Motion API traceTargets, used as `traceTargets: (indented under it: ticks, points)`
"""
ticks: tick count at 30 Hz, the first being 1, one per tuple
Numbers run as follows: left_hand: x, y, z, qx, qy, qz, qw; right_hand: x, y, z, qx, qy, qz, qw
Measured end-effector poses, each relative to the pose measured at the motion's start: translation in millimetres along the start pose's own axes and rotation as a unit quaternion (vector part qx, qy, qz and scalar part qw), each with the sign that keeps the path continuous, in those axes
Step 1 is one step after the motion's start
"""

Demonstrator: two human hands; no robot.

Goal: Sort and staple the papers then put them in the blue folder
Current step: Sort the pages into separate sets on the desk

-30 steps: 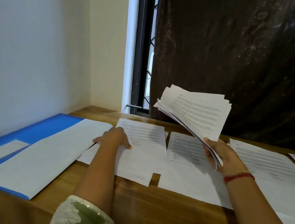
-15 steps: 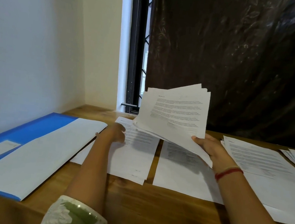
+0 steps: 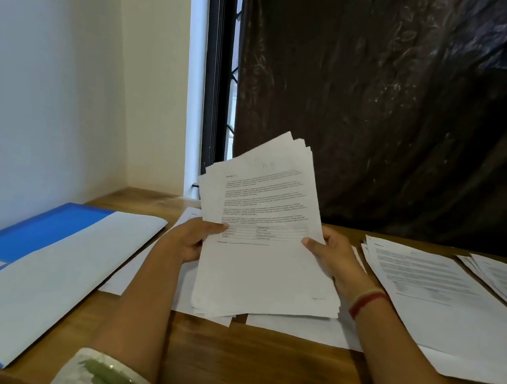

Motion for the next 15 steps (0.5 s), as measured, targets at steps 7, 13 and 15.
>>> traceTargets:
  ticks: [7,13,15]
  points:
    - [3.3,10.6,-3.7,0.021,0.025,-0.067,0.997,0.8,-2.9,4.3,0.123,-0.004,0.052,0.991]
    - [-0.7,15.5,-1.8,0.026,0.028,-0.071,0.997,7.1,-9.9,2.3,0.18,0.04,0.073,0.98]
    - [-2.6,18.9,-2.6,0.011,0.018,-0.066,0.998,4.7,-12.8,4.1,0.172,0.065,0.072,0.98]
Point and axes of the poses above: each hand's wrist, its own z-axis towards the middle knuckle, its own y-axis out of the palm, x = y × z, the point moved 2 cm from there along z, towards the middle knuckle, and after that the axes turned 3 degrees about y, right-handed, at the moved point
